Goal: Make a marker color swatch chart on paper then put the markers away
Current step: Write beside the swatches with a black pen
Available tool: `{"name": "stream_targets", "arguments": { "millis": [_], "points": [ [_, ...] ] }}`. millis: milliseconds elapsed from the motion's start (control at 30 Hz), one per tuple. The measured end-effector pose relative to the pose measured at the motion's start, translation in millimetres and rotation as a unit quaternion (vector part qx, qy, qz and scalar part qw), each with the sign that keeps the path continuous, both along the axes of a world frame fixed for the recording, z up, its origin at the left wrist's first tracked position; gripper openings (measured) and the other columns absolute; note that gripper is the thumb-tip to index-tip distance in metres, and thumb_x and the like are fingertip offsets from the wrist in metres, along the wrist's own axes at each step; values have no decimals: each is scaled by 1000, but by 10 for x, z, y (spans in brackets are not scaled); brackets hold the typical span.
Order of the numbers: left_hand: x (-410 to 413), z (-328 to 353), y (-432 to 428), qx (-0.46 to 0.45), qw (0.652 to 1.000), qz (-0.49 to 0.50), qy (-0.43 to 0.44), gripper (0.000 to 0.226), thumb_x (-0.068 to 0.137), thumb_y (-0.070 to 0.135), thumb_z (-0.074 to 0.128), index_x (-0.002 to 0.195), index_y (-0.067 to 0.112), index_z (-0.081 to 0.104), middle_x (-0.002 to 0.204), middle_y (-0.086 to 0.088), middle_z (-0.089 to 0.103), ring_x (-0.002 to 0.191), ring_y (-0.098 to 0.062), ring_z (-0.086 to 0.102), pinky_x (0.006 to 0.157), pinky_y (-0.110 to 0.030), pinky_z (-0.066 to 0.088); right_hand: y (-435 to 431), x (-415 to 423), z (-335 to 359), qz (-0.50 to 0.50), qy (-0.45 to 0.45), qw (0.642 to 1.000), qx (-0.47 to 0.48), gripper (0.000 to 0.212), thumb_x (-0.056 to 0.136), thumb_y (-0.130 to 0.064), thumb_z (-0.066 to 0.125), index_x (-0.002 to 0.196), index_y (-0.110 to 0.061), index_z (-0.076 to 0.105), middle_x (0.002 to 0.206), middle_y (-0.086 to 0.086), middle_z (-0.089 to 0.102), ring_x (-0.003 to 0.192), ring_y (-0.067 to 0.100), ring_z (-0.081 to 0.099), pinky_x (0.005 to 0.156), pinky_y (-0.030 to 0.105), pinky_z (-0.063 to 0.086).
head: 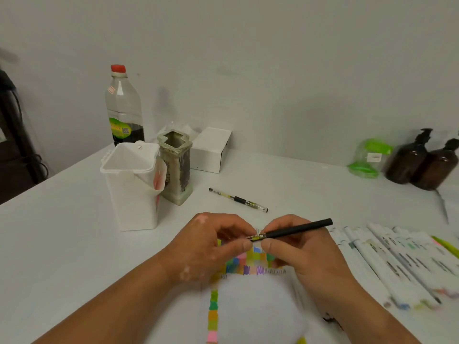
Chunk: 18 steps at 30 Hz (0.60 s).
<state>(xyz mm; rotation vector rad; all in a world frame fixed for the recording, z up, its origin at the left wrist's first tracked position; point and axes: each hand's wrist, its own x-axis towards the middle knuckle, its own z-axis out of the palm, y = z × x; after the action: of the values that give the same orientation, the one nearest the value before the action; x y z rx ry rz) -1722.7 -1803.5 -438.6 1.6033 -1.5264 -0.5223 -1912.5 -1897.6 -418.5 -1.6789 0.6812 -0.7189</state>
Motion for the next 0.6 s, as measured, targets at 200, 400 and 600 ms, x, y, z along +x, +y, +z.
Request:
{"name": "stream_targets", "arguments": {
  "millis": [200,400,600],
  "points": [
    [59,19,26,13,1000,2,-3,17,94,20,67,102,35,70,96,16,72,96,-8,67,85,-25,56,-45,-63,10,-22,-27,999,-9,20,85,-7,79,82,-27,80,79,5,77,72,19,73,60,25,58],
    [-112,50,36,0,996,-68,-49,28,105,24,47,121,39,64,98,22,69,93,-5,65,77,-11,47,29,0,-87,11,-16,997,-77,10,80,-30,78,89,-35,78,86,-6,78,77,13,73,67,25,55],
    [-115,51,15,-20,993,-66,-93,25,103,34,47,120,34,65,98,20,68,90,-6,65,72,-10,46,51,19,-91,23,-43,998,-48,23,72,-47,80,87,-30,75,76,-1,74,63,13,68,62,27,56]
  ]
}}
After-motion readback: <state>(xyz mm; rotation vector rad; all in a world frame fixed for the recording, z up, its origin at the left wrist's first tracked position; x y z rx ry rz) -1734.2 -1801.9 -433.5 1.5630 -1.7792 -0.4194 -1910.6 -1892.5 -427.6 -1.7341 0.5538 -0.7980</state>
